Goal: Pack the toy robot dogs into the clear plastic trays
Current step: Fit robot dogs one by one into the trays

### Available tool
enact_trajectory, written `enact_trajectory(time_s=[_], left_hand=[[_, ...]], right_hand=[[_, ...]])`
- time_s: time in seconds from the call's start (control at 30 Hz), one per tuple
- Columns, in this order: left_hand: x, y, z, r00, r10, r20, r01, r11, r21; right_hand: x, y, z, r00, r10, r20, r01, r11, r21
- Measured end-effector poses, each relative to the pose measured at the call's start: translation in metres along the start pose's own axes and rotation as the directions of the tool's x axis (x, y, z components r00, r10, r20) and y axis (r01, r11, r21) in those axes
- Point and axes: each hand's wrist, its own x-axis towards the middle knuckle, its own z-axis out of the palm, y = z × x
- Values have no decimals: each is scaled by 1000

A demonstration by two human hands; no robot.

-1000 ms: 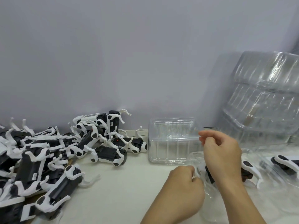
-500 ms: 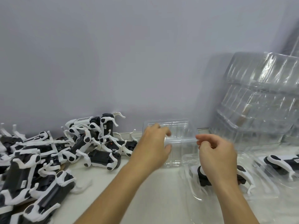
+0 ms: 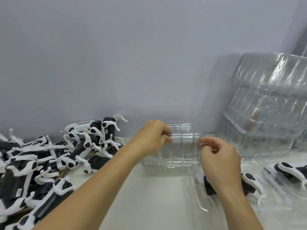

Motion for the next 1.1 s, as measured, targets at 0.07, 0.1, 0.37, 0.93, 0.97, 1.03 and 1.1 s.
enact_trajectory(time_s=[0.07, 0.1, 0.37, 0.93, 0.97, 1.03, 1.1], left_hand=[[0, -1, -3, 998, -36, -42, 33, 998, -61], [1, -1, -4, 997, -54, -62, 49, 995, -85], [2, -1, -14, 980, -153, -127, 125, 971, -203], [-11, 3, -20, 962, -206, -182, 140, 937, -321], [-11, 3, -21, 960, -210, -182, 145, 937, -317], [-11, 4, -22, 958, -219, -188, 152, 937, -314], [-10, 5, -23, 955, -222, -197, 153, 937, -313]], right_hand=[[0, 0, 1, 1000, -3, 8, 3, 1000, -25], [0, 0, 2, 1000, -5, 9, 5, 999, -34], [4, 0, 4, 1000, -15, 1, 15, 997, -75], [7, 3, 14, 991, 120, 60, -132, 943, 306], [7, 3, 14, 991, 121, 59, -133, 942, 309], [6, 3, 16, 991, 128, 45, -136, 939, 316], [6, 3, 18, 990, 139, 28, -141, 937, 321]])
